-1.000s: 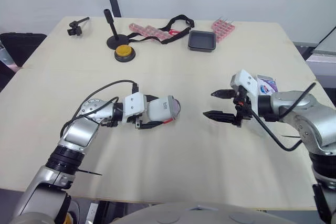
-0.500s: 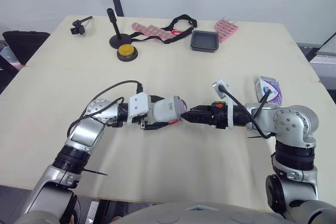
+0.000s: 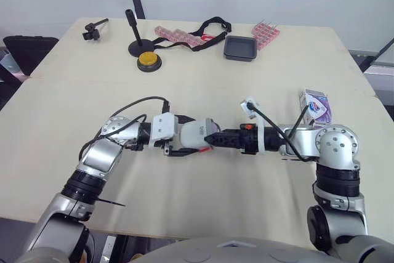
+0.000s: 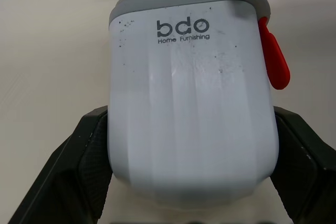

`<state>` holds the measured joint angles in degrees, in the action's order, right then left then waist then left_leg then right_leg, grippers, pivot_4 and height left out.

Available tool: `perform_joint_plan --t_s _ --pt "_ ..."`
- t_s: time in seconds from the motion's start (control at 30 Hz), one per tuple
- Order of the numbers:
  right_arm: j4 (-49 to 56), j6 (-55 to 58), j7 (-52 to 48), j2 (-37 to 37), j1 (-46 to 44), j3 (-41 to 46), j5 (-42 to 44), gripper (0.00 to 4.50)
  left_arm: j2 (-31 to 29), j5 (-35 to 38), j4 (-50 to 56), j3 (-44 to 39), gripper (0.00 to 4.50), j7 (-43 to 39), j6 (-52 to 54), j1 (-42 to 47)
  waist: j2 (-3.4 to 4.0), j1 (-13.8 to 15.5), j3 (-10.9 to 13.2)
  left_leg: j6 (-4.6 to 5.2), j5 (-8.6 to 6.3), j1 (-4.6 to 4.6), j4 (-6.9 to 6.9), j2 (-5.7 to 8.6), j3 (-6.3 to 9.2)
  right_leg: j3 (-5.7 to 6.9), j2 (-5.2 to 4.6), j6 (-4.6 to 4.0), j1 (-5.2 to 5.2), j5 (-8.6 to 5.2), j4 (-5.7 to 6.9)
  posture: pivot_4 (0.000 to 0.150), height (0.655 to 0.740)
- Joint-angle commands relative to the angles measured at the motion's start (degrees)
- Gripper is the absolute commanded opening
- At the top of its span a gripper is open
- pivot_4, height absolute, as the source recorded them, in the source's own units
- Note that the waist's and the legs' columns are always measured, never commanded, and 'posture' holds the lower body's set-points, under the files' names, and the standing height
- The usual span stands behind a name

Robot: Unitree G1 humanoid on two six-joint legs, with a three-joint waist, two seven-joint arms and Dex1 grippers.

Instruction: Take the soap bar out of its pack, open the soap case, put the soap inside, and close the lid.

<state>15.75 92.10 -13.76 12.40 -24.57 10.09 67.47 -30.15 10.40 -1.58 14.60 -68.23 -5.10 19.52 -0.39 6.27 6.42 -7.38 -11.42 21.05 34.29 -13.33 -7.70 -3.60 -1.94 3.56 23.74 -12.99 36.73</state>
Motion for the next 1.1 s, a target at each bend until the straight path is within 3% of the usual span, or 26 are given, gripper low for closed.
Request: perform_joint_plan --t_s 0.03,0.53,1.07,1.1 --pt "0.80 0.40 1.17 1.38 0.84 0.73 6.31 4.49 -0.68 0.32 -0.15 -0.94 3.48 -0.36 -1.86 1.16 0.00 0.03 0.00 0.00 0.00 0.00 0.00 0.00 0.00 0.00 0.00 0.00 0.00 0.00 -0.01 0.150 0.7395" --pt "-6.15 -1.37 9.45 -3.04 0.53 0.56 13.22 4.49 -0.43 1.94 2.94 -1.06 3.48 -0.62 -0.63 1.02 0.00 -0.09 0.00 -0.02 0.01 0.02 -0.02 0.00 0.00 0.03 0.00 0.00 0.00 0.00 -0.03 0.150 0.7395" --pt "-9.32 -6.03 12.61 -1.19 -0.25 -2.86 19.50 4.49 -0.75 2.30 3.70 -1.02 3.48 -0.53 -0.11 0.72 0.00 -0.12 0.00 -0.02 0.01 0.04 -0.03 0.00 0.00 0.05 0.00 0.01 0.01 0.00 -0.04 0.150 0.7395" --pt "-9.40 -6.07 12.69 -0.85 -0.08 -3.46 19.63 4.23 -0.71 2.27 3.73 -1.00 3.48 -0.47 -0.06 0.74 0.00 -0.12 0.00 -0.02 0.01 0.04 -0.03 0.00 0.01 0.04 0.00 0.01 0.00 0.00 -0.04 0.150 0.7395"
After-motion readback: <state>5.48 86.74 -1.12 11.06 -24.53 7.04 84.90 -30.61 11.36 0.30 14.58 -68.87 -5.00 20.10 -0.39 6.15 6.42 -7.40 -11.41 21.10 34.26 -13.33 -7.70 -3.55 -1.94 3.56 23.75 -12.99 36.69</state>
